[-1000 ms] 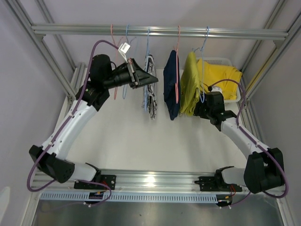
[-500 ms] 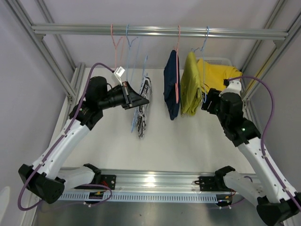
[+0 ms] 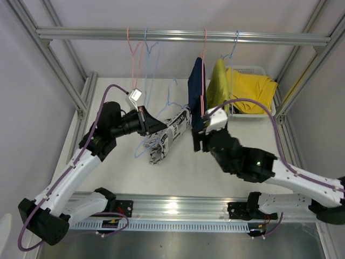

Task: Remove the trousers from the hanger
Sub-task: Pick up the hanger from the clothesline, then remove the trousers from the hanger.

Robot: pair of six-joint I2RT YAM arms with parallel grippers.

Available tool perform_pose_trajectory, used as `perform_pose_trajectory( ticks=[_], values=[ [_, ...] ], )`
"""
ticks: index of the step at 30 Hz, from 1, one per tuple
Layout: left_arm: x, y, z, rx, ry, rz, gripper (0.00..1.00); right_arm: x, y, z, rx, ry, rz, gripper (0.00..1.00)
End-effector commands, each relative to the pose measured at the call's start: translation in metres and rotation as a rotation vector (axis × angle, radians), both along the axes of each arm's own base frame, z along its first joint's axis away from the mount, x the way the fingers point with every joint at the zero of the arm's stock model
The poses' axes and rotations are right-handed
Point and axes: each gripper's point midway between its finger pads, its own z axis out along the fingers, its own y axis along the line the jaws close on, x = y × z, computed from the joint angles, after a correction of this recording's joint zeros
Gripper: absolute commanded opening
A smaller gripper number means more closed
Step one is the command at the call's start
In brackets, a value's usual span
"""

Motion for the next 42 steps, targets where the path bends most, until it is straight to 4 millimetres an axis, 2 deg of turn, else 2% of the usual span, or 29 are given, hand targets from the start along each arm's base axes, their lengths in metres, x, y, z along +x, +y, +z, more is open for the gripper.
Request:
perform_pose_trajectory(
  ticks=[1, 2, 4, 5, 11, 15, 21, 26, 30, 34, 37, 42],
  values=[
    [0.012, 0.002, 0.039, -0.05, -0.213, 0.012, 0.01, -0.002, 0.009, 0.022, -0.063, -0.099, -0.129, 0.75],
    [0.012, 0.001, 0.029, -0.046, -0.191, 0.003, 0.01, -0.007, 0.011, 0.022, -0.085, -0.107, -0.146, 0.77],
    [0.015, 0.002, 0.029, -0.064, -0.189, 0.004, 0.01, -0.009, 0.02, 0.01, -0.098, -0.091, -0.153, 0.78],
    [0.013, 0.002, 0.022, -0.069, -0.164, -0.01, 0.01, -0.013, 0.025, 0.004, -0.103, -0.081, -0.135, 0.78],
    [0.017, 0.014, 0.026, -0.06, -0.19, 0.058, 0.01, -0.02, 0.048, -0.03, -0.073, -0.045, -0.088, 0.78],
    [0.026, 0.03, 0.022, -0.027, -0.193, 0.179, 0.01, -0.019, 0.067, -0.052, -0.09, -0.042, -0.066, 0.79],
    [0.038, 0.063, 0.022, 0.034, -0.227, 0.385, 0.01, -0.006, 0.106, -0.081, -0.116, -0.018, -0.025, 0.83],
    [0.047, 0.087, 0.019, 0.082, -0.231, 0.524, 0.01, 0.005, 0.141, -0.09, -0.041, 0.008, 0.053, 0.84],
    [0.05, 0.098, 0.014, 0.114, -0.214, 0.588, 0.01, 0.011, 0.165, -0.097, -0.034, 0.024, 0.109, 0.83],
    [0.053, 0.108, 0.007, 0.15, -0.195, 0.64, 0.01, 0.019, 0.185, -0.096, -0.011, 0.016, 0.137, 0.83],
    [0.055, 0.114, 0.006, 0.165, -0.193, 0.67, 0.01, 0.025, 0.195, -0.098, -0.021, -0.001, 0.144, 0.84],
    [0.056, 0.12, 0.003, 0.185, -0.19, 0.699, 0.01, 0.037, 0.201, -0.102, -0.037, -0.031, 0.132, 0.84]
  ],
)
